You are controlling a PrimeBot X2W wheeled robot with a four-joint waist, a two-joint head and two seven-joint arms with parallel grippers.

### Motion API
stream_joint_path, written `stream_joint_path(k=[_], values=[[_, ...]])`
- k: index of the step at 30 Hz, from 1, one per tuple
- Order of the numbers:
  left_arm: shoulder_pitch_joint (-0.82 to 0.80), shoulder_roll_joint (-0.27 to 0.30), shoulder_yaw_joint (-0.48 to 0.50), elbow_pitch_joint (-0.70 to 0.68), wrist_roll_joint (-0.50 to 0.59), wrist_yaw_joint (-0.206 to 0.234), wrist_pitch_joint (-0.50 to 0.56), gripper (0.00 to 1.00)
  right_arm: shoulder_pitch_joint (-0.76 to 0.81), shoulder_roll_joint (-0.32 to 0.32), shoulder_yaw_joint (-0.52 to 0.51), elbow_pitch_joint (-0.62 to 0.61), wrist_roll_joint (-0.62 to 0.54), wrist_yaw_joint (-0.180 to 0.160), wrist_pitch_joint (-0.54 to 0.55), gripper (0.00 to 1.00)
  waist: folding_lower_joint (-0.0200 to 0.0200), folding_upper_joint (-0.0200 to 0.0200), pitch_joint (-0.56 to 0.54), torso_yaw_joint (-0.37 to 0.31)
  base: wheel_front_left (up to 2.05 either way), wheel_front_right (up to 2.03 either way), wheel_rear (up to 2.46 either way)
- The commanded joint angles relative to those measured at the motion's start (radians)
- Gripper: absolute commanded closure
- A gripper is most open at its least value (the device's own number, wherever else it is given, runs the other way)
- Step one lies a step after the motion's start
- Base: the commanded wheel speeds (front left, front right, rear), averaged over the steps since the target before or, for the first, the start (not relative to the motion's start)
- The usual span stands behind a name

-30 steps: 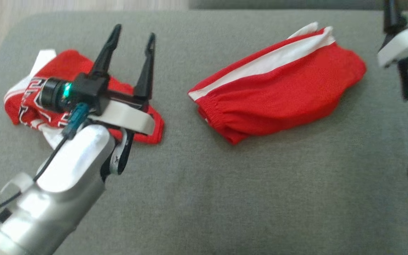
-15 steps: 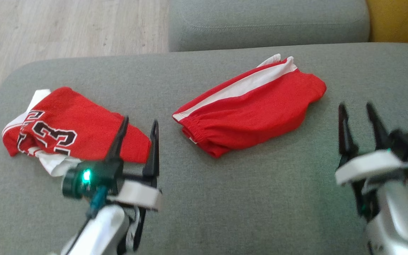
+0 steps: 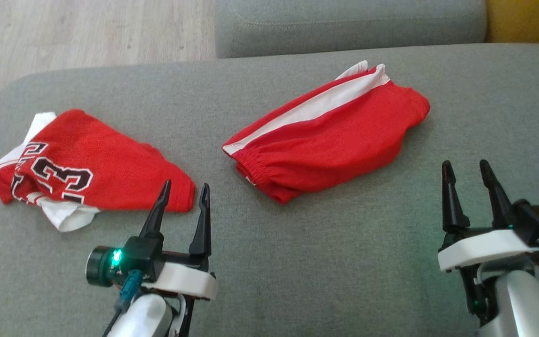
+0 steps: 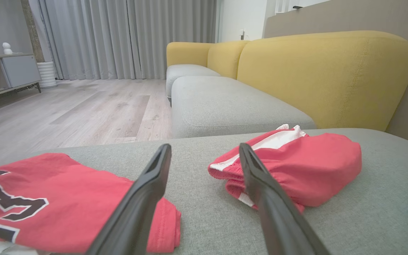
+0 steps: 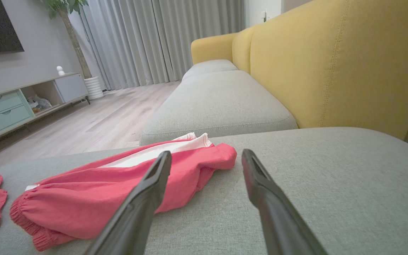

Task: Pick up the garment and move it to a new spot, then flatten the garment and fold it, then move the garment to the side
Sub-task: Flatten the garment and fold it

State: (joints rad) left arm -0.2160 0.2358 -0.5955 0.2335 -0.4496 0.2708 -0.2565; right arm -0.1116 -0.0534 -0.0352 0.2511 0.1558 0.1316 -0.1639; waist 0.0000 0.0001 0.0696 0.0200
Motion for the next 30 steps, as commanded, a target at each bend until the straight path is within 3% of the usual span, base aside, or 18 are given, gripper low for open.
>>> stream_joint_path(k=[1,7,11,20,30], values=[[-0.052,-0.002,0.054,-0.023,0.023,-0.015,-0.005,0.0,-0.044,0.003,0.013,-0.052,-0.007,-0.001,0.014,0.0,0.0,-0.0001,0.026,0.009,0.0,0.0,0.0],[-0.099,-0.016,0.069,-0.024,0.062,-0.052,-0.005,0.0,-0.158,-0.002,-0.043,-0.071,-0.024,-0.001,0.093,0.0,0.0,-0.0001,0.097,0.037,0.0,0.0,0.0],[-0.129,-0.034,0.08,-0.021,0.082,-0.074,-0.005,0.0,-0.276,-0.042,-0.094,-0.035,-0.034,-0.001,0.19,0.0,0.0,-0.0001,0.149,0.069,0.0,0.0,0.0],[-0.175,-0.081,0.089,-0.006,0.122,-0.118,-0.005,0.0,-0.513,-0.152,-0.132,0.211,-0.061,-0.001,0.421,0.0,0.0,-0.0001,0.252,0.147,0.0,0.0,0.0],[-0.216,-0.127,0.103,0.003,0.16,-0.157,-0.005,0.0,-0.665,-0.258,-0.038,0.487,-0.028,-0.001,0.497,0.0,0.0,-0.0001,0.329,0.211,0.0,0.0,0.0]])
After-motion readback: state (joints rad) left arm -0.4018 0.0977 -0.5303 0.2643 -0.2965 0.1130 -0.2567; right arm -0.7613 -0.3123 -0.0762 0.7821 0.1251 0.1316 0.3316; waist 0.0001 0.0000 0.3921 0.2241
